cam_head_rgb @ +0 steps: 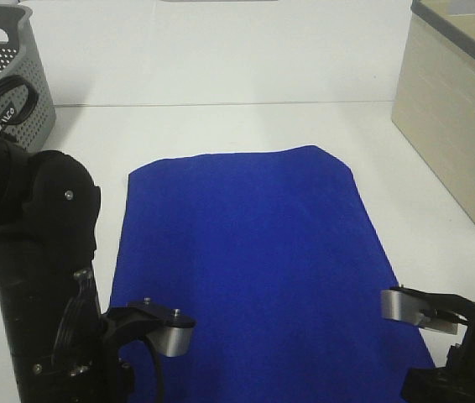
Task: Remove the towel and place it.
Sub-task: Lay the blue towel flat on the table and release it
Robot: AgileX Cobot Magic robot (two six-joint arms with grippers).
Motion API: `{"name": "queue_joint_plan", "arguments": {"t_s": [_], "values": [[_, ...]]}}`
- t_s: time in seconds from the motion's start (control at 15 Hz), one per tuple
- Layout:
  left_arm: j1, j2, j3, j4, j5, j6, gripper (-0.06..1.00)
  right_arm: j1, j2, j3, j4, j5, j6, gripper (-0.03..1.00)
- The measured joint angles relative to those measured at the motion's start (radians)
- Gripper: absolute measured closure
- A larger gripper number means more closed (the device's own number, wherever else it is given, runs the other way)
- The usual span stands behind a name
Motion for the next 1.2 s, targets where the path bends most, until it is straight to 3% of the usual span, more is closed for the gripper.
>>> {"name": "queue_joint_plan", "arguments": {"t_s": [0.2, 0.33, 0.53, 0.73, 1.0, 1.2], "values": [[0.000, 0.001, 0.000, -0.025, -0.001, 0.000, 0.46, 0.000, 0.000, 0.000, -0.001, 0.000, 0.058, 0.34], [0.000, 0.001, 0.000, -0.030, -0.001, 0.000, 0.39, 0.000, 0.000, 0.000, -0.012, 0.001, 0.068, 0.26], [0.000, 0.000, -0.009, -0.029, 0.003, 0.000, 0.38, 0.000, 0.000, -0.053, -0.033, 0.015, 0.068, 0.24], [0.000, 0.000, -0.071, -0.004, 0.031, -0.011, 0.38, -0.001, 0.000, -0.224, -0.156, 0.042, 0.099, 0.24], [0.005, 0.000, -0.185, 0.145, 0.054, -0.118, 0.38, -0.001, 0.004, -0.465, -0.185, 0.089, 0.122, 0.24], [0.102, 0.000, -0.272, 0.249, 0.061, -0.168, 0.38, -0.005, 0.064, -0.621, -0.192, 0.096, 0.122, 0.24]]}}
